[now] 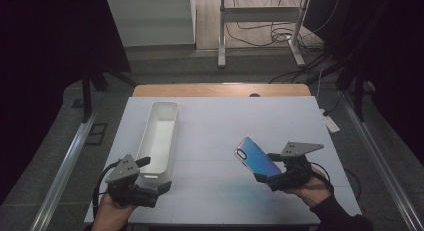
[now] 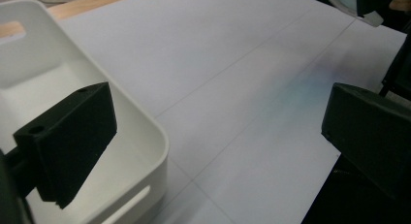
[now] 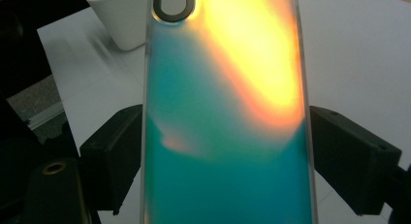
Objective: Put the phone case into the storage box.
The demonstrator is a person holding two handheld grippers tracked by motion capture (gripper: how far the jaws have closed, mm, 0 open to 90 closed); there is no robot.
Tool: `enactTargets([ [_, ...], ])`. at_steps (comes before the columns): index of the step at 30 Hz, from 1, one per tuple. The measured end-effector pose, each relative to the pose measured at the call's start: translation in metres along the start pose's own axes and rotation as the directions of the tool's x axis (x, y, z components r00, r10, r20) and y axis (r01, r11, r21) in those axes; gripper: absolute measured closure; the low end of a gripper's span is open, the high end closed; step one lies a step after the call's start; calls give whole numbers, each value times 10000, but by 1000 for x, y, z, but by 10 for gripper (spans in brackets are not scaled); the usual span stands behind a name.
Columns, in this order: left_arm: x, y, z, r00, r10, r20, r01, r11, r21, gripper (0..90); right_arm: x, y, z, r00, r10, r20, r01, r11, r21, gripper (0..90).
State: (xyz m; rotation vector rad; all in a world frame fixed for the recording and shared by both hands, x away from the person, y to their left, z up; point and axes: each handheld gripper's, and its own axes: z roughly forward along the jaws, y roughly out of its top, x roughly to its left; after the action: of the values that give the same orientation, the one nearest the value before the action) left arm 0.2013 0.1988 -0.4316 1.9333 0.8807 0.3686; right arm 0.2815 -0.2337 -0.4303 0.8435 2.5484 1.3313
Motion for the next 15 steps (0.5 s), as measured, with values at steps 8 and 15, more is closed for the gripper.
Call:
enactTargets([
  [8,-4,15,12,9985,338,427,-332,9993,-165,0,2,10,2,9997,-81,-215,76,9997,-212,164],
  [15,-9,27,19,9952,498,846,-470,9983,-359,0,5,17,4,9993,-244,-297,233,9990,-389,164],
])
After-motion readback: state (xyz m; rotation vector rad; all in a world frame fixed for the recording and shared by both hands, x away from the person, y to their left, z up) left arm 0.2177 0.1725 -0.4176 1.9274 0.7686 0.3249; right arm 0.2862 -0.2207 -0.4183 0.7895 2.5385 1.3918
